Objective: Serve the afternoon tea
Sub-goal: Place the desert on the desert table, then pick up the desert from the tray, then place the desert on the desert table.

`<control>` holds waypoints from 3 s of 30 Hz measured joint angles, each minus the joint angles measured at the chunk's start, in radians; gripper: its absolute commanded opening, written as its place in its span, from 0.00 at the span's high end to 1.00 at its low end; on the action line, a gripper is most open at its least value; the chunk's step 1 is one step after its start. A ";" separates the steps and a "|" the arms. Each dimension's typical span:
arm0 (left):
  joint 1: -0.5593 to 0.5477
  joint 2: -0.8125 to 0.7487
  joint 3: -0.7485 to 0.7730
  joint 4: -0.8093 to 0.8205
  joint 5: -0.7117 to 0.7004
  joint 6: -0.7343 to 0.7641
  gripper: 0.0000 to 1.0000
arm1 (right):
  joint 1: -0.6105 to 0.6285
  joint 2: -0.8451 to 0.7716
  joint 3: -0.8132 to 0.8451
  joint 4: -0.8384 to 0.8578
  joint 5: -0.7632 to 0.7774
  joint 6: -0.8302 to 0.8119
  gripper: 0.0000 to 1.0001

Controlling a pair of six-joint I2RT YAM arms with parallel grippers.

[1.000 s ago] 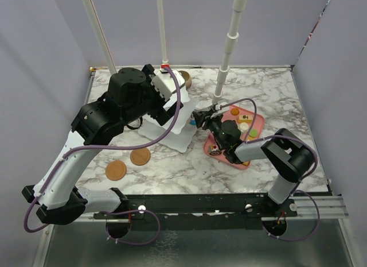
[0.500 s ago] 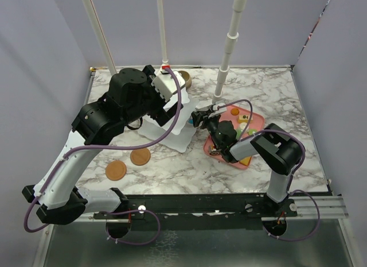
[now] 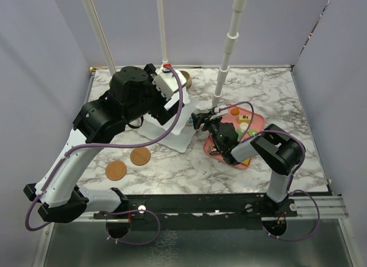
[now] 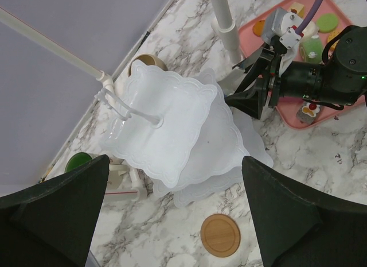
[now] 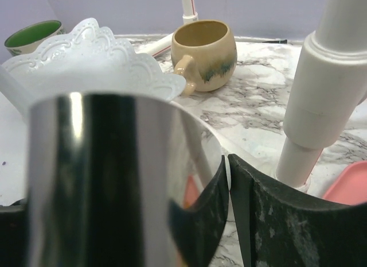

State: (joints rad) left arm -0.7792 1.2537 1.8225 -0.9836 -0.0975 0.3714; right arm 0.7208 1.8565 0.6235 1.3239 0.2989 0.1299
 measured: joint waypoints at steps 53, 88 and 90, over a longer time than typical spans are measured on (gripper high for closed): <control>0.000 0.111 -0.027 -0.062 0.099 -0.076 0.09 | -0.067 -0.453 -0.282 -0.383 0.306 0.095 0.29; 0.000 0.107 -0.010 -0.061 0.102 -0.068 0.09 | 0.067 -0.558 -0.231 -0.457 0.037 0.116 0.57; 0.000 0.107 -0.007 -0.062 0.102 -0.066 0.09 | 0.081 -0.526 -0.214 -0.452 0.026 0.117 0.57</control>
State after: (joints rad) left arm -0.7792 1.3605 1.8156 -1.0454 0.0044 0.3050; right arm 0.8017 1.3300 0.4099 0.8715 0.3244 0.2470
